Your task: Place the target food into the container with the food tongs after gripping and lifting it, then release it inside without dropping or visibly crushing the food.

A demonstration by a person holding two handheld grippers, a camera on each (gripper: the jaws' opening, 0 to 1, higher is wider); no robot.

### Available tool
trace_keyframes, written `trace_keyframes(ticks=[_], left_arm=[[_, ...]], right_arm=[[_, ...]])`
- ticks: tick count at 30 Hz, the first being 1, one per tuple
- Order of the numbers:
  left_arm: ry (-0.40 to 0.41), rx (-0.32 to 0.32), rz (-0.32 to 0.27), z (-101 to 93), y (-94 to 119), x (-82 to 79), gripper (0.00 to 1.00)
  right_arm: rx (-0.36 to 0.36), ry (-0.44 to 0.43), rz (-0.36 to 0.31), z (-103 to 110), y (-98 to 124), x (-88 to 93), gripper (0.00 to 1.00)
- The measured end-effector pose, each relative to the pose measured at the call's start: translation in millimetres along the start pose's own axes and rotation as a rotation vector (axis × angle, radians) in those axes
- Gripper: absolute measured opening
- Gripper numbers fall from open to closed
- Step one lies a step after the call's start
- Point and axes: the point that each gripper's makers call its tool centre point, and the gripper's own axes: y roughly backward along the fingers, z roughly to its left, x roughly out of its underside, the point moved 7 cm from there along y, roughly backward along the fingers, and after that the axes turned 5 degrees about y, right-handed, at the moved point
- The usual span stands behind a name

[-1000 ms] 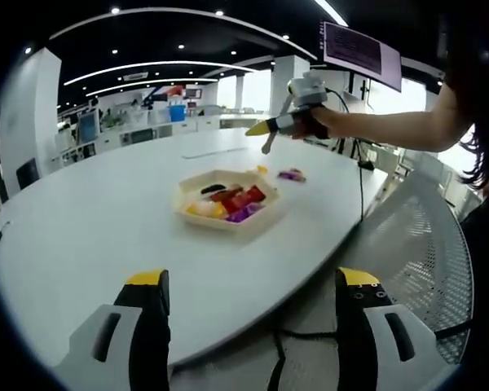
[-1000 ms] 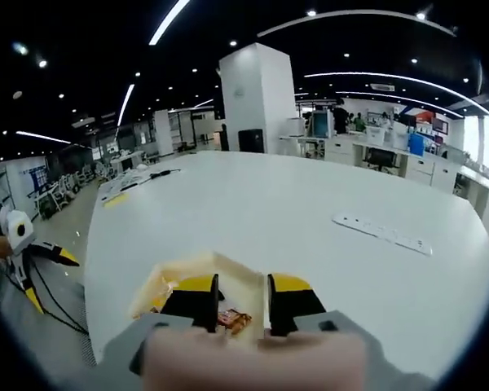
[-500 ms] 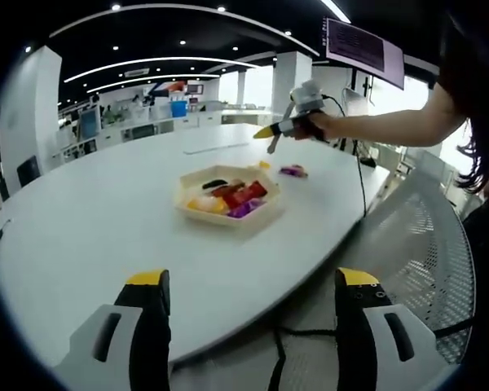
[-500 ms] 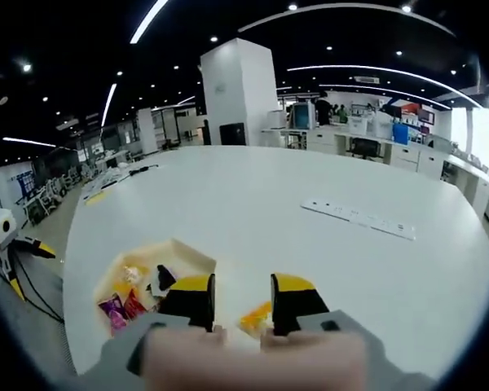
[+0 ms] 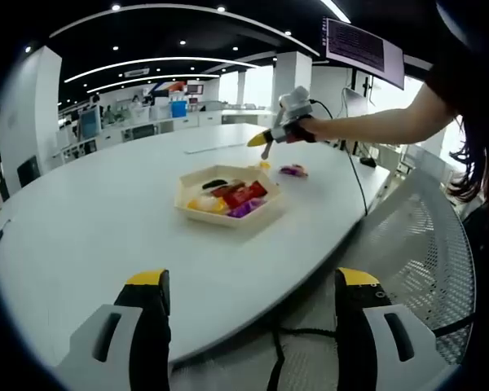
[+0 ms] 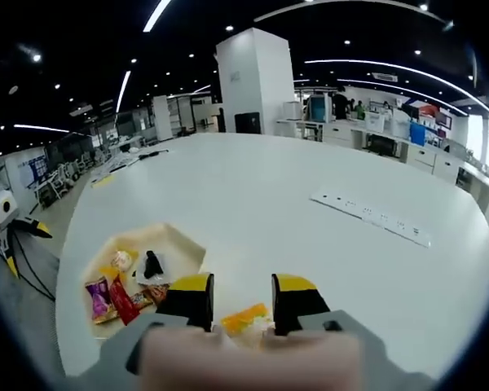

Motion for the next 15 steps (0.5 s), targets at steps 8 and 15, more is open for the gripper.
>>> trace_keyframes(ticks=[8, 15], left_arm=[[-0.003, 0.002, -0.004, -0.8, 0, -0.6, 0.8], [-0.004, 0.001, -0.006, -0.8, 0, -0.9, 0.8]], right_arm=[[-0.073, 0.064, 0.022, -8, -13, 4.1, 0.28], [-0.131, 0.113, 0.067, -18, -29, 6.9, 0.28]])
